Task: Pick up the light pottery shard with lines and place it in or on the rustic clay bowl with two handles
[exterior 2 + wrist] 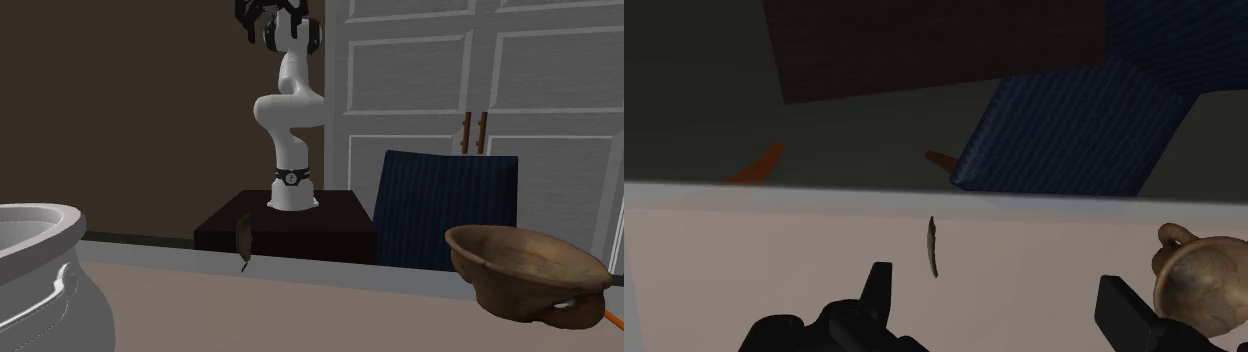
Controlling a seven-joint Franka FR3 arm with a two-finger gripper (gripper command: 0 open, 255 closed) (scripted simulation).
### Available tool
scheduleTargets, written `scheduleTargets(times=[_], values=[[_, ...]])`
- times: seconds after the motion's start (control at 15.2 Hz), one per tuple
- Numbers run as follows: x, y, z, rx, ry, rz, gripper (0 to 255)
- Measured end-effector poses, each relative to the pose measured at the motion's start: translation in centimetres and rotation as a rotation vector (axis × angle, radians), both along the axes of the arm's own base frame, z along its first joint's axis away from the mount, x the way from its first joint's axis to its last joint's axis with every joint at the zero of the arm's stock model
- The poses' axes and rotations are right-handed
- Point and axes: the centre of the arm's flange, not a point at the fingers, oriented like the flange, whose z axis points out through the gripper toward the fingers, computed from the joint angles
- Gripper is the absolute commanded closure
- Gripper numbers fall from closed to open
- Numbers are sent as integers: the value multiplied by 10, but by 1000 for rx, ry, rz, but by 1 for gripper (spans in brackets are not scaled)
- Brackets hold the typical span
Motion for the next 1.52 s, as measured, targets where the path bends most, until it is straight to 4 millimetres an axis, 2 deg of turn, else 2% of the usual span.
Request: scheduleTargets(times=[0.07,0.2,1.32,1.52], values=[[0,0,0,0,0,0,0],[7,1,-13,-2,5,-2,0],[89,-13,-224,-26,65,-30,0],[103,-20,-258,-31,74,-35,0]])
